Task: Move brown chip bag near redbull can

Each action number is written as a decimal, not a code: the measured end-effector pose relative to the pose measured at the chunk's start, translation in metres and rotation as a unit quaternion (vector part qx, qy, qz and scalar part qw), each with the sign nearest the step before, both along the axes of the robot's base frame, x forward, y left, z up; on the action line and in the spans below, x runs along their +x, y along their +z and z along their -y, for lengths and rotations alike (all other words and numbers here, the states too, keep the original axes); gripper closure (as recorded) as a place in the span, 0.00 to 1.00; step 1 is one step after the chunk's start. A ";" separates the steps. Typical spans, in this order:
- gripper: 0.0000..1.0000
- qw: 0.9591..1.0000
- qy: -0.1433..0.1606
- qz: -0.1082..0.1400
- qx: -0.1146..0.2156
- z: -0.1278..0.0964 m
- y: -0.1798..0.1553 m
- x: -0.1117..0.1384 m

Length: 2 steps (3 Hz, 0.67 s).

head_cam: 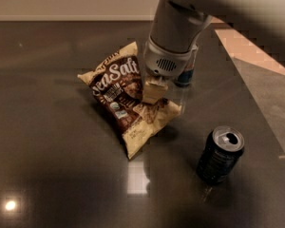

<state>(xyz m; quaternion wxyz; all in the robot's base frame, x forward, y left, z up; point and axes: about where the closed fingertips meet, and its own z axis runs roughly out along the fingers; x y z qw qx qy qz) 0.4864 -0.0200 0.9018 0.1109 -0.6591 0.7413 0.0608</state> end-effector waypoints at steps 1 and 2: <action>1.00 0.999 -0.031 0.014 -0.022 0.024 0.002 0.019; 1.00 0.997 -0.065 0.021 -0.038 0.046 0.000 0.038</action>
Offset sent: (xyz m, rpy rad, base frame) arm 0.0593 -0.0750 -0.0020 -0.1156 -0.0468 -0.2101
